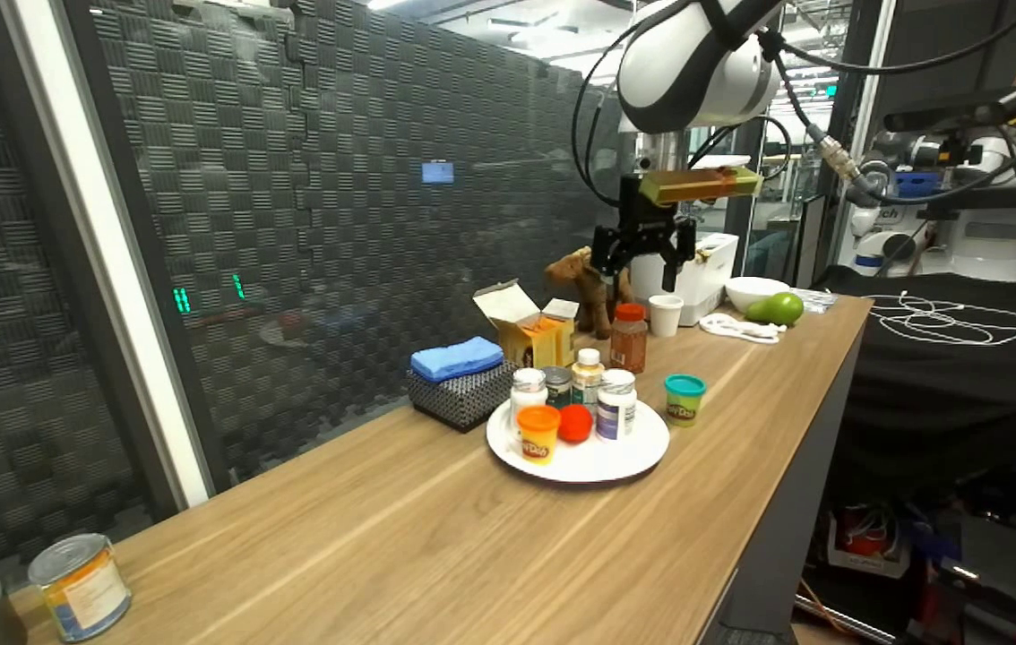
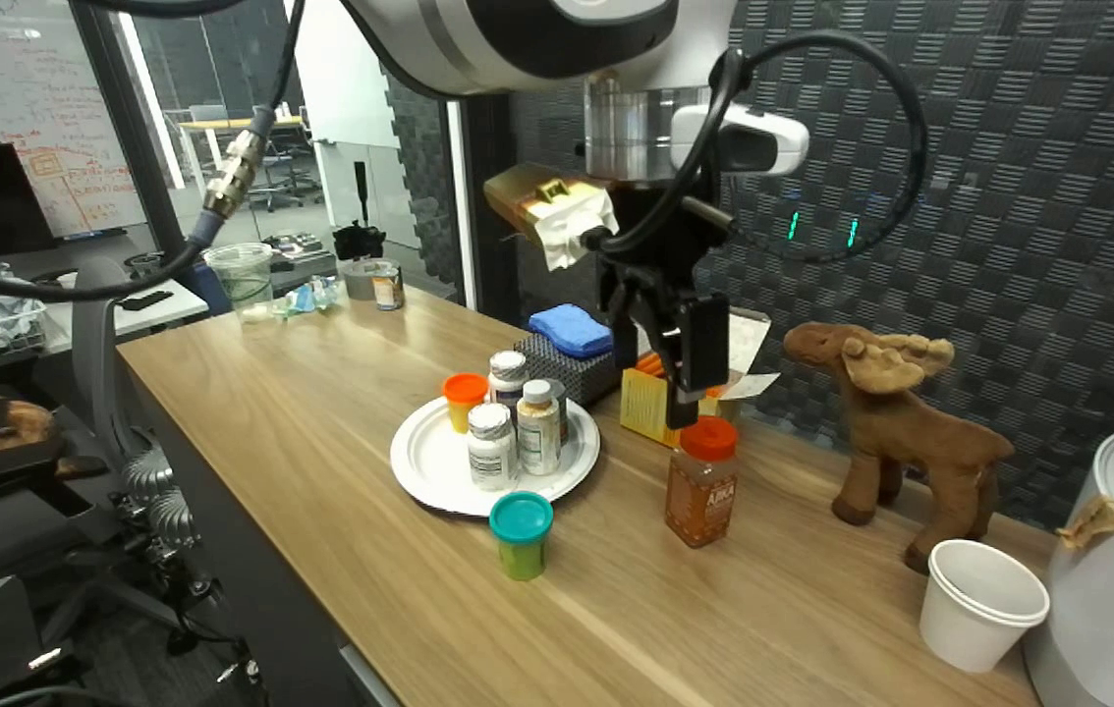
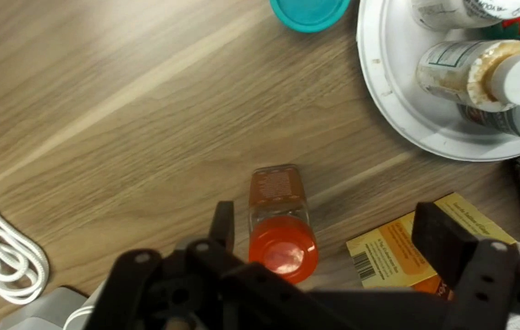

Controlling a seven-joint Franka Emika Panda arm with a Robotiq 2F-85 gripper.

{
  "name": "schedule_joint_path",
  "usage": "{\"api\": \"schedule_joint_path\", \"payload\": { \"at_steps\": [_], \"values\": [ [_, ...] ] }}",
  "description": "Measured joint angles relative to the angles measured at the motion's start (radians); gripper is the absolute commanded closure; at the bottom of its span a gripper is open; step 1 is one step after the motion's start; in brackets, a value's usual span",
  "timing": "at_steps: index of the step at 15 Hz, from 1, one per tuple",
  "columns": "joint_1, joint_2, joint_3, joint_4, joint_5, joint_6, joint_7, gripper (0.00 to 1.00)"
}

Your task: Put the bottles on the tray

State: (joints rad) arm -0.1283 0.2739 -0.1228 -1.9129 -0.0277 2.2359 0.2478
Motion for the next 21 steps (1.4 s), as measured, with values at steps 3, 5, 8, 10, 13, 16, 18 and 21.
{"api": "schedule_joint_path", "payload": {
  "at_steps": [3,5,8,10,13,16,18,21],
  "values": [
    [-0.014,0.050,-0.001,0.043,0.028,-0.009,-0.004,0.00],
    [-0.023,0.082,-0.001,0.074,0.051,-0.010,-0.005,0.00],
    [-0.037,0.126,-0.001,0.122,0.072,-0.013,-0.006,0.00],
    [-0.046,0.154,-0.002,0.152,0.078,-0.019,-0.006,0.27],
    [-0.056,0.186,-0.003,0.188,0.080,-0.037,-0.006,0.37],
    [-0.057,0.198,-0.003,0.205,0.082,-0.051,-0.006,0.62],
    [-0.057,0.197,-0.003,0.206,0.082,-0.052,-0.005,0.76],
    [-0.057,0.192,-0.003,0.204,0.082,-0.052,0.001,0.76]
  ]
}}
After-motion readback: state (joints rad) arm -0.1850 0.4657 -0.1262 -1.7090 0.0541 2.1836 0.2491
